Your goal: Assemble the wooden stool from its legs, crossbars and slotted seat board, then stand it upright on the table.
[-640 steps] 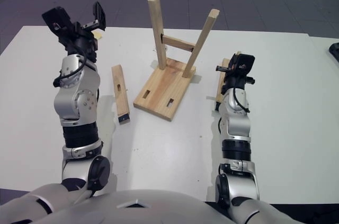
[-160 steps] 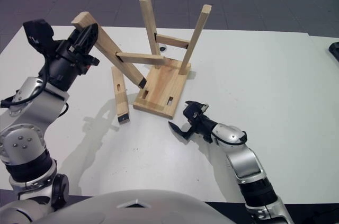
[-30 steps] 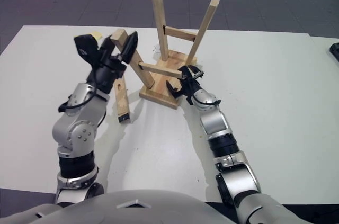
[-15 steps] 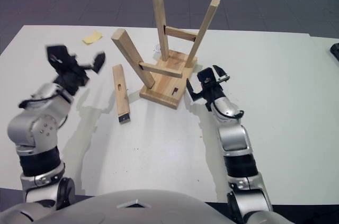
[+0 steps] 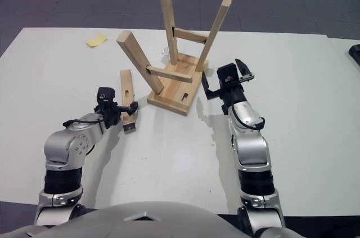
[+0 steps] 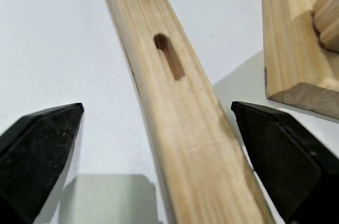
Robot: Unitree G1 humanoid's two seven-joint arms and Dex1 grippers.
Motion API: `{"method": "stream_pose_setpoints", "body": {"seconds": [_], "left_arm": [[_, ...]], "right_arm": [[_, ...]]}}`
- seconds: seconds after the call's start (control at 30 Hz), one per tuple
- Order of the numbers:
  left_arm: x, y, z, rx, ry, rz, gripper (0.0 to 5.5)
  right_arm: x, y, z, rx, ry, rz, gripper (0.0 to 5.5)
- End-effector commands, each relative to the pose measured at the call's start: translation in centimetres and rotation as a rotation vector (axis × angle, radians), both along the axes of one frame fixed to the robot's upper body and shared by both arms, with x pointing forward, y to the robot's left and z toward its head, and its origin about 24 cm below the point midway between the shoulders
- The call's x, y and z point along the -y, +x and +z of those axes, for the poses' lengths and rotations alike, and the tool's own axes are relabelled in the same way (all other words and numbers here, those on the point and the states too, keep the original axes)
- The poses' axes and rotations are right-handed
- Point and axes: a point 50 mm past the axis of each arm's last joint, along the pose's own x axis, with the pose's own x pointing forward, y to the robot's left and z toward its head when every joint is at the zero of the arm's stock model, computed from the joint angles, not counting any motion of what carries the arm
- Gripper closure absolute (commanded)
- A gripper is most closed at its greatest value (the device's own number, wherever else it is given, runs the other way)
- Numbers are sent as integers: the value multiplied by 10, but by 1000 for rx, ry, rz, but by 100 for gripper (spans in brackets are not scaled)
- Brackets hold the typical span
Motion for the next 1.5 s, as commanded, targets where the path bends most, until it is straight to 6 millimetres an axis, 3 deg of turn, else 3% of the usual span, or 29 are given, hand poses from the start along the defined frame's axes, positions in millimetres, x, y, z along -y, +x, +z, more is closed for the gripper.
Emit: {"method": "stream_pose_setpoints", "body": {"seconds": [0.03,0.3,0.47,0.53,0.67,0.77,0.9,1.0,1.1,1.27,1.5], "left_arm": [[-7,-11,-23,-154,-31,4,108],[-21,-23,-38,-263,-33,-62,229],[-35,-28,-43,-297,16,-83,311],[-40,-26,-42,-287,23,-66,340],[-52,-13,-31,-135,34,17,344],[-56,4,-4,104,-30,89,344],[-62,26,69,600,-127,170,344],[-44,27,136,931,-115,43,344],[-27,22,173,1113,-38,-88,344],[-2,23,209,1273,36,-271,344],[31,22,208,1298,48,-461,344]], "right_arm": [[6,5,30,152,44,-64,10],[8,13,74,345,94,-107,10],[5,14,88,405,121,-104,10],[5,15,92,418,123,-104,10],[9,16,95,418,155,-119,10],[13,17,97,421,162,-122,10],[22,23,114,415,423,-109,10],[16,25,137,427,736,63,10],[-3,19,168,454,890,340,10],[-45,8,207,437,898,745,10],[-74,15,216,351,867,900,10]]}}
